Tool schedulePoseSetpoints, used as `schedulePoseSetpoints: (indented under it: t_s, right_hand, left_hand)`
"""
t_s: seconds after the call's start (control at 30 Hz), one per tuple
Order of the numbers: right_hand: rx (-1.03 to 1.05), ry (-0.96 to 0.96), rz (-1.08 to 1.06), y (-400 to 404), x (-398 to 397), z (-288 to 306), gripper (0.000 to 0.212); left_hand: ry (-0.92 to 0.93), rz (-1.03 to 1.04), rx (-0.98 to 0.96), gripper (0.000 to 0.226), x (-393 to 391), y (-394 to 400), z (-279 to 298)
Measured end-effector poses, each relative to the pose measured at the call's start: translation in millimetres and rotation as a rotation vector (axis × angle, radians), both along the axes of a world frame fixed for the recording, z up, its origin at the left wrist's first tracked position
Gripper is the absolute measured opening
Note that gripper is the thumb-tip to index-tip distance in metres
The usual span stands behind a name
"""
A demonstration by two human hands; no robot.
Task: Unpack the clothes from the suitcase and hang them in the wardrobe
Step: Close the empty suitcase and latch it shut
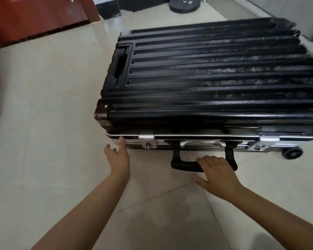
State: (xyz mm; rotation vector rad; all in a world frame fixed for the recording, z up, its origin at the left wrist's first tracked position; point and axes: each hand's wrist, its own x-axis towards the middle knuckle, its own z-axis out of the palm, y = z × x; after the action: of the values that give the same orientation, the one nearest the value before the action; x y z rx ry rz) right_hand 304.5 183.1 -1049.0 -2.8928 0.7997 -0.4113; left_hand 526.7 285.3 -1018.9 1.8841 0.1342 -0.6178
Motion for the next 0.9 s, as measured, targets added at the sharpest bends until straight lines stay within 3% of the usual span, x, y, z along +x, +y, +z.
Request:
schedulePoseSetpoints:
  t_s: [0.07, 0.13, 0.17, 0.23, 0.3, 0.33, 0.4, 0.53, 0.73, 0.9]
  right_hand:
    - [0.067, -0.153, -0.068, -1, -7, -5, 0.059]
    - [0.113, -0.347, -0.278, -5, -13, 3, 0.035]
    - [0.226, -0.433, -0.455, -8, -14, 11, 0.034]
    - [0.675, -0.621, -0.842, -16, -15, 27, 0.037]
    - [1.305, -0.796, -1.043, -24, -10, 38, 0.016]
    - [1.459, -0.818, -1.066, -29, -6, 42, 0.003]
    - [1.587, -0.842, -1.073, -39, 0, 46, 0.016]
    - [1.645, -0.738, -0.963, -50, 0, 52, 0.014]
    - [1.374, -0.524, -0.829, -50, -3, 30, 0.011]
    - [1.191, -0.334, -0.742, -61, 10, 26, 0.023]
  left_hand:
    - [0.182, 0.062, -0.076, 0.064, -5, -5, -10]
    - [0.058, 0.103, -0.084, 0.059, -2, -13, -13]
    - [-0.045, 0.114, -0.083, 0.055, 3, -16, -12]
    - [-0.175, 0.13, -0.098, 0.047, 15, -20, -7]
    - [-0.186, 0.129, -0.117, 0.048, 26, -22, -7]
    - [-0.164, 0.136, -0.13, 0.049, 29, -24, -7]
    - [-0.15, 0.142, -0.131, 0.051, 29, -25, -9]
    - [-0.209, 0.099, -0.086, 0.052, 29, -22, -16]
    - [-0.262, -0.038, -0.062, 0.048, 38, -10, -27]
    - [-0.41, -0.136, -0.008, 0.04, 42, -13, -32]
